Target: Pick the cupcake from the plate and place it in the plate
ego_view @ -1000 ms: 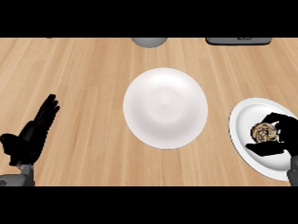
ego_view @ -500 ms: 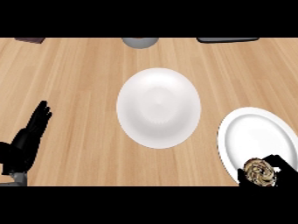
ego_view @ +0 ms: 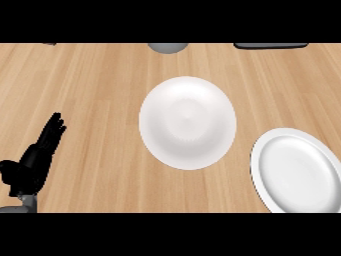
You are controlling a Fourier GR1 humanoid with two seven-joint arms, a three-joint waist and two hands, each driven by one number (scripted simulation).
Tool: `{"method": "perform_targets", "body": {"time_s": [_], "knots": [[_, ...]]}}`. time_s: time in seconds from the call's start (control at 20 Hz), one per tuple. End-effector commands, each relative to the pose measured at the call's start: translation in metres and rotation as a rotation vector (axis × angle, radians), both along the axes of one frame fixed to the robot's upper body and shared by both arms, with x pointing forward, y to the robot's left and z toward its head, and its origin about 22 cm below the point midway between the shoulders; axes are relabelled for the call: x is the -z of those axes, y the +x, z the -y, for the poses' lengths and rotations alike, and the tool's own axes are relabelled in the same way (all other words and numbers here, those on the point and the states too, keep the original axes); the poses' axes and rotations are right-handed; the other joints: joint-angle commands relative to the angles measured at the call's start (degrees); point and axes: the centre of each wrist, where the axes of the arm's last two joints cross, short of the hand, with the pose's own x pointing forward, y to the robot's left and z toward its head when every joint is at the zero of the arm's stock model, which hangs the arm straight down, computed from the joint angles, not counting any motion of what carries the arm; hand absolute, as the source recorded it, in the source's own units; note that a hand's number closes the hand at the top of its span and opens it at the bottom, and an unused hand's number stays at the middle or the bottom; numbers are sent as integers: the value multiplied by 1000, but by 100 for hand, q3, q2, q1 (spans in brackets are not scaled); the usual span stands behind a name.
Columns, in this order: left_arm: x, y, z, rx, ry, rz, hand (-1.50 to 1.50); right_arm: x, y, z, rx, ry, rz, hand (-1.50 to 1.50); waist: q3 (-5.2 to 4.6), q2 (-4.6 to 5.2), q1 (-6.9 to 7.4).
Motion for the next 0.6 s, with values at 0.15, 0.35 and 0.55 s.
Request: {"method": "perform_targets", "body": {"time_s": [0.15, 0.35, 0.55], "knots": [[-2, 9, 8, 28, -1, -6, 0, -48, -18, -47, 12, -44, 128, 150, 10, 41, 158], [-9, 18, 9, 43, -2, -6, 0, -54, -2, -71, -17, -8, 155, 150, 17, 65, 234], [-9, 21, 3, 52, 6, 17, 0, -53, 37, -80, -19, -46, 136, 150, 21, 91, 305]]}}
